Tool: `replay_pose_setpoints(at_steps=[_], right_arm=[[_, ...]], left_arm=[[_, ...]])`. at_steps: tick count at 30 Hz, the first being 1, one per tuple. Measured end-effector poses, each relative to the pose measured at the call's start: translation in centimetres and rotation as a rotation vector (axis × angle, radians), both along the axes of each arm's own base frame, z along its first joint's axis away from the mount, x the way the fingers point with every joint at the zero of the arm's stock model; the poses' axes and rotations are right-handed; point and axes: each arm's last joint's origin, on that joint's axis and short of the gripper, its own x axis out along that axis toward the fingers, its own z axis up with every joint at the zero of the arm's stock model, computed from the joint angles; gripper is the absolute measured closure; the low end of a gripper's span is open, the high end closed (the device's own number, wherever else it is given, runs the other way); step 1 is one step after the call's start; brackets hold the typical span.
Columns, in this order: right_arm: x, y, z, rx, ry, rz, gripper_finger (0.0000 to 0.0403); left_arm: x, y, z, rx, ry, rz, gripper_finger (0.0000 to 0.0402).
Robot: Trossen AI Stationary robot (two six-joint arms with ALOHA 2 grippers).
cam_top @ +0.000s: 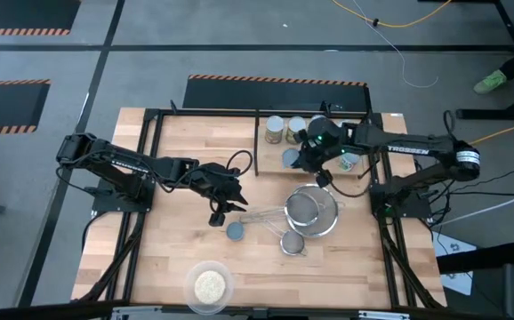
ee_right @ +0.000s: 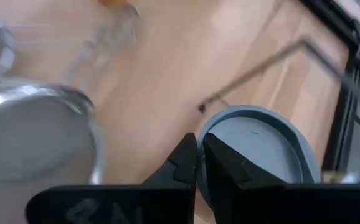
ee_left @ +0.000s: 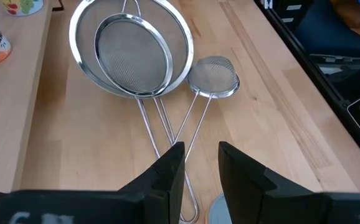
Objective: Pick and place cans onto a shelf
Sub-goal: Put the canned diced tomatoes on the shelf
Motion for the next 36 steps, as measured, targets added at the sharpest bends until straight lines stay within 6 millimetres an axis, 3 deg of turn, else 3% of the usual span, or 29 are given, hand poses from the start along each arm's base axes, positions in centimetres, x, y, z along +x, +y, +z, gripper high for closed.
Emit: replay_pose_setpoints(at_steps=[7,17,36], right_arm=[[-0.5,-2.5,-2.7,0.018,0.042,-0.083,0.0377],[-0.9,-3.3,-5.4,0.050,0.119,-0.117,0.0376],[-0.6,-3.7,-6.1,0.060,0.144,-0.127,0.0374]], left_arm=[[0.0,0.0,0.0,0.001,0.000,0.000,0.0312],[0.0,0.0,0.0,0.001,0.000,0.001,0.0312],[0.0,0.0,0.0,0.000,0.000,0.001,0.0312]])
